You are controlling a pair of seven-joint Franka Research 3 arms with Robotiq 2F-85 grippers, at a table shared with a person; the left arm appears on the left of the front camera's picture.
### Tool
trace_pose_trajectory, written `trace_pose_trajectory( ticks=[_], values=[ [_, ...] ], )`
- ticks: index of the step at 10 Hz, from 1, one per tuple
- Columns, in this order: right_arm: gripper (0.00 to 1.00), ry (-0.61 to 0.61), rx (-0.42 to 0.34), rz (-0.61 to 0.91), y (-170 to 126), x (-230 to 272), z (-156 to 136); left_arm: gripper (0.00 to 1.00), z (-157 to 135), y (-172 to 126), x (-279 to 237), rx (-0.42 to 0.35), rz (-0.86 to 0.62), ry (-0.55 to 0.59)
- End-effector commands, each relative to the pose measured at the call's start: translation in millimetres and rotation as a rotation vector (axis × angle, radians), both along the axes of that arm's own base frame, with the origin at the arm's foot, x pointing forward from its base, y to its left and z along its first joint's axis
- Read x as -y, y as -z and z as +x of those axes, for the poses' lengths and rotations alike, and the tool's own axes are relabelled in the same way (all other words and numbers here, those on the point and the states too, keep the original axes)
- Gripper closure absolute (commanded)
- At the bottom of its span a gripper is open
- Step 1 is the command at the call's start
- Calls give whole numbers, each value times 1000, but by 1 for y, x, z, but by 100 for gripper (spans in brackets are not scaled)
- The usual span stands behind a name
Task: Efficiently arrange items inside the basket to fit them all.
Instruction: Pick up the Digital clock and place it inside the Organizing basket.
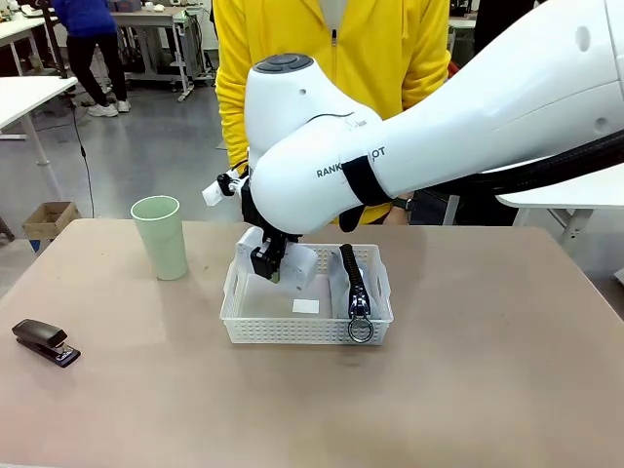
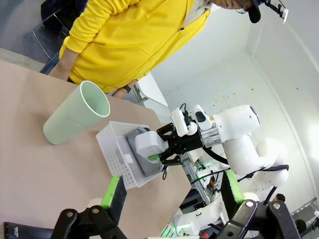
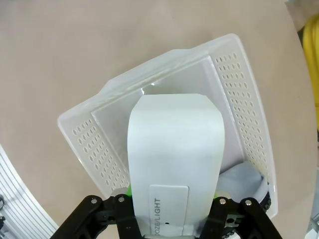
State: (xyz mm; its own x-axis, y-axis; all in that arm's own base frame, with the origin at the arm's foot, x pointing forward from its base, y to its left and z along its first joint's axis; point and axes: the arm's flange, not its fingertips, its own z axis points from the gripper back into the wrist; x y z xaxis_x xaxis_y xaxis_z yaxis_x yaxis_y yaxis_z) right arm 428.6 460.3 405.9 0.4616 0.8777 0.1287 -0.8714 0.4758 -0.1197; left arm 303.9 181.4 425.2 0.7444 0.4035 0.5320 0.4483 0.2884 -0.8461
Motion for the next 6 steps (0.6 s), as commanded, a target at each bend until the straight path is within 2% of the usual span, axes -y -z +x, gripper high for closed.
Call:
trace_pose_trajectory(
  ticks=[1,4,6],
  values=[
    [48,8,0,1,-1,3,3,0,-1,0,0,26,-2,5],
    [48,46,-58,108,21,22,28,0,-1,0,0,26,-2,5],
    [48,70,-109,97,39,25,37,0,-1,0,0,26,-2,5]
  ],
)
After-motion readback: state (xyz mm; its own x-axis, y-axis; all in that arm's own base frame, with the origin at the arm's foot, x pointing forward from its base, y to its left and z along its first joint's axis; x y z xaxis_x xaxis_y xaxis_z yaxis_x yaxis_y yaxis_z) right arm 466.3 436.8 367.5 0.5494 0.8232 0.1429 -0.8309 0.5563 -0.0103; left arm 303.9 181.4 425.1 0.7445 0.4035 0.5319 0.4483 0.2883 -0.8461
